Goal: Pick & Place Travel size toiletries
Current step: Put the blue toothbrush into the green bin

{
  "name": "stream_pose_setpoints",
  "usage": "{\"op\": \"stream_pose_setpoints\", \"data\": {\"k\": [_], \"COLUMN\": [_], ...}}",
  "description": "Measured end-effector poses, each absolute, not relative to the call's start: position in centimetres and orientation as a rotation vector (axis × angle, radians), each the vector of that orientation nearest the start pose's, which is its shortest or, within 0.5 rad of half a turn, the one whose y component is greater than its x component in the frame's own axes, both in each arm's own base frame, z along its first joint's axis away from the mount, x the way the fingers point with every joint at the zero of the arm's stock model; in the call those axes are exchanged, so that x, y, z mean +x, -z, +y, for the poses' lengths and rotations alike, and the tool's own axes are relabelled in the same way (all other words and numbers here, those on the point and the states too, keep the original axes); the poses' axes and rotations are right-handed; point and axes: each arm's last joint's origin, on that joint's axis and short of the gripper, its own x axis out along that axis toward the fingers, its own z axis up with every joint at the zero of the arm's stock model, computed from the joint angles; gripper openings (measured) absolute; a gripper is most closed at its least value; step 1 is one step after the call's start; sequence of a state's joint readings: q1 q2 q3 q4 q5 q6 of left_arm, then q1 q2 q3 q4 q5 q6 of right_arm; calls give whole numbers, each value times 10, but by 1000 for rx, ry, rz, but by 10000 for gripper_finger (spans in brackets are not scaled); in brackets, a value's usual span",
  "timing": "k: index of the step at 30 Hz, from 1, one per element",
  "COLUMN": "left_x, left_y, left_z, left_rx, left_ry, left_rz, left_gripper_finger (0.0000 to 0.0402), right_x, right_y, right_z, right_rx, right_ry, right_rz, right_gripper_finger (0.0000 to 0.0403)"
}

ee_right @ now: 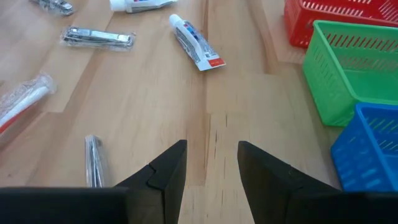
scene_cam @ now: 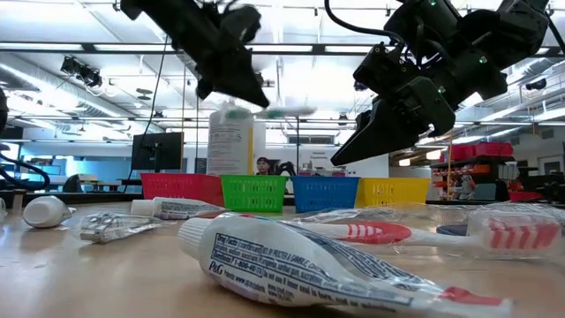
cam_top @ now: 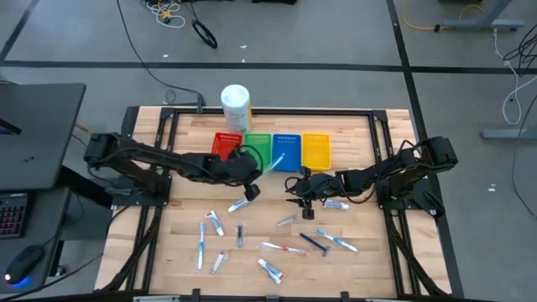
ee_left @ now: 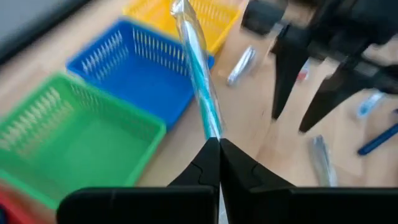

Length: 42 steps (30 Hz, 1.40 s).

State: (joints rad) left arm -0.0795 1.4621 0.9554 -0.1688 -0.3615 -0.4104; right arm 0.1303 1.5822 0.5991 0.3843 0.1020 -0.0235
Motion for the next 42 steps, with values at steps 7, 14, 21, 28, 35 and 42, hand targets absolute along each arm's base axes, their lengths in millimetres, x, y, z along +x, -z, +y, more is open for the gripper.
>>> {"op": "stream_pose_setpoints", "data": {"k": [7,14,21,28,35,42], "left_x": [296,295,294,310,326,327], "left_y": [-262,-264,-258,-212,-176,-166], "left_z": [-5,11,40,68,89,95], "left_rx": [-176,-135,-157,-220,-234,-244], "left_ry": [-534,-584,-668,-673,-729,-768], "left_rz": [504,500,529,673,699,714], "left_gripper_finger": [1,1,1,1,1,3], "right_x": [286,286,286,287,288,288], "right_y": [-142,-142,-142,-144,-144,-144], "right_z": [35,35,35,35,35,35], "right_rx": [-92,-92,-92,-91,-90,-90], "right_ry": [-34,-34,-34,-34,-34,-34], "right_rz": [594,594,594,579,571,573], "right_gripper_finger": [154,154,154,154,154,154]}}
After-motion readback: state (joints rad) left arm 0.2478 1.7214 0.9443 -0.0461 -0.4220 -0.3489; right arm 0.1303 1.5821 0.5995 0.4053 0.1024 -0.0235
